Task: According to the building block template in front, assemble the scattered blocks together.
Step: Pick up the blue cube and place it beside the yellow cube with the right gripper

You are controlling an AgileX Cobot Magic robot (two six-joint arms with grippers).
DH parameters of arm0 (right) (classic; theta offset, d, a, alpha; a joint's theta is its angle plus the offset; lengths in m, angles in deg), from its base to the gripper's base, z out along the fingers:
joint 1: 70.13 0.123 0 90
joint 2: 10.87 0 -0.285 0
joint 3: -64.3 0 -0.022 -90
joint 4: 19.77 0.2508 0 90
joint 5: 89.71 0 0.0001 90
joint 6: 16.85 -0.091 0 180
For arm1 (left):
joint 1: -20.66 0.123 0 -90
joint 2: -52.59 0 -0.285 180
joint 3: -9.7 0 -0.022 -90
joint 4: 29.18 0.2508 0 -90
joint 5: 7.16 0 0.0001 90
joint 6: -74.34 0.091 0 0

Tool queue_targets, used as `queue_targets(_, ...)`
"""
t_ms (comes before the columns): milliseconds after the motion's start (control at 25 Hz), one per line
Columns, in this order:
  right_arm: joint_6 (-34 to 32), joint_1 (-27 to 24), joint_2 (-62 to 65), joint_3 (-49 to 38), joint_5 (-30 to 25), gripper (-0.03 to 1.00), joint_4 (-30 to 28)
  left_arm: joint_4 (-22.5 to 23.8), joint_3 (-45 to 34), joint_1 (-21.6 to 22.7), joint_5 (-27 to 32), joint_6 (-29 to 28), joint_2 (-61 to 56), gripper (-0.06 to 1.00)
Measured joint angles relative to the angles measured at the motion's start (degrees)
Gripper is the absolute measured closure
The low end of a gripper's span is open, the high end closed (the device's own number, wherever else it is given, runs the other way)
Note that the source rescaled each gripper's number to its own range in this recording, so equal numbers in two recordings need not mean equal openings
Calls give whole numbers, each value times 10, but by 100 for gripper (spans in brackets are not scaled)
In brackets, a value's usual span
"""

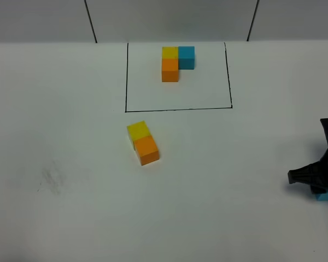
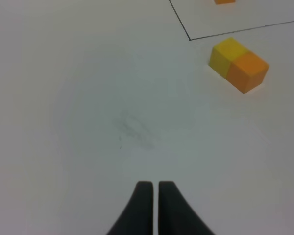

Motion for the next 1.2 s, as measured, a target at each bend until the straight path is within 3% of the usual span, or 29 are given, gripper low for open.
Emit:
queue_targets(200,41,31,70,56,-77,51,10,0,0,0,0,0,0,94)
queue_targets(360,71,63,100,87,-103,51,6,0,0,0,0,0,0,94)
queue_targets(480,131,87,101,93,-115,51,6,0,0,0,0,0,0,94)
queue_targets(600,250,114,101,94,-119,51,6,0,0,0,0,0,0,94)
queue_targets(840,622,164,101,94,-136,51,3,0,0,0,0,0,0,94)
queue_targets(920,717,165,101,94,-145,51,-1,0,0,0,0,0,0,94)
queue_targets(1040,783,165,101,94,-144,51,-3,0,0,0,0,0,0,94)
queue_targets(1200,795,165,101,94,-114,51,11,0,0,0,0,0,0,94)
